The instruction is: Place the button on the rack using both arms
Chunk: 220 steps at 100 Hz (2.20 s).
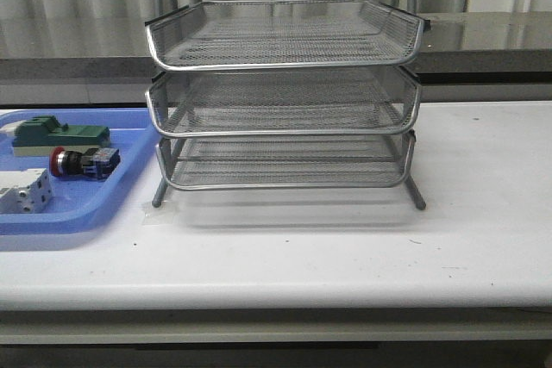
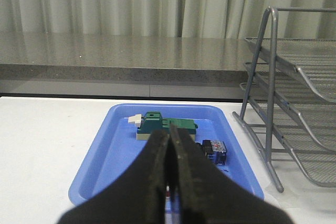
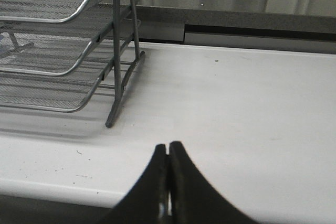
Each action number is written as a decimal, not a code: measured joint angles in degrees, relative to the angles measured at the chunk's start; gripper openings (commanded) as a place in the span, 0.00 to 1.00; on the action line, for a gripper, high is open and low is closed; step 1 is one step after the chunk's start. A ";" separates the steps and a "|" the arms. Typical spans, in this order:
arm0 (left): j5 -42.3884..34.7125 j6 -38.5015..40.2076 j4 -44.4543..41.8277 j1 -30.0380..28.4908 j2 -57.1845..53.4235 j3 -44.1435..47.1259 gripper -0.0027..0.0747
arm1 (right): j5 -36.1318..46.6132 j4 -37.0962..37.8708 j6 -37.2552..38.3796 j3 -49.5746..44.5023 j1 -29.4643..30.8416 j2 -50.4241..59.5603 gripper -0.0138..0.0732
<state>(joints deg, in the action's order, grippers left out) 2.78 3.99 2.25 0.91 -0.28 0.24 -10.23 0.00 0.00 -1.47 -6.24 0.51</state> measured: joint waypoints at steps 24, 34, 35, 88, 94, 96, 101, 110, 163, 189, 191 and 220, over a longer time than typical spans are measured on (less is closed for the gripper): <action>0.00 0.00 0.00 0.00 0.00 0.00 0.01 | 0.00 0.00 0.00 0.00 0.00 0.00 0.09; 0.00 0.00 0.00 0.00 0.00 0.00 0.01 | 0.00 0.00 0.00 0.00 0.00 0.00 0.09; 0.00 0.00 0.00 0.00 0.00 0.00 0.01 | 0.00 0.00 0.00 0.00 0.00 0.00 0.09; 0.00 0.00 0.00 0.00 0.00 0.00 0.01 | 1.25 0.00 0.00 0.00 0.00 0.00 0.09; 0.00 0.00 0.00 0.00 0.00 0.00 0.01 | 2.78 0.00 0.00 0.00 0.00 0.00 0.09; 0.00 0.00 0.00 0.00 0.00 0.00 0.01 | 3.36 0.00 0.00 0.00 0.00 0.00 0.09; 0.00 0.00 0.00 0.00 0.00 0.00 0.01 | 4.52 0.00 0.00 0.00 0.00 0.00 0.09; 0.00 0.00 0.00 0.00 0.00 0.00 0.01 | 5.34 -0.32 0.00 0.00 0.00 0.00 0.09; 0.00 0.00 0.00 0.00 0.00 0.00 0.01 | -13.76 -9.21 0.00 23.27 0.00 -16.39 0.09; 0.00 0.00 0.04 0.00 0.00 0.00 0.01 | -24.17 -14.87 0.00 34.97 0.00 -33.00 0.09; 0.00 0.00 0.04 0.00 0.00 0.00 0.01 | -24.31 -15.00 0.00 35.45 0.00 -34.12 0.09; 0.00 0.00 0.04 0.00 0.00 0.00 0.01 | -25.50 -19.82 0.00 36.32 0.00 -44.96 0.10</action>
<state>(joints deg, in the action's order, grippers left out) 2.78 3.99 2.29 0.91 -0.28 0.24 -35.74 -19.82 0.00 34.86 -6.24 -44.45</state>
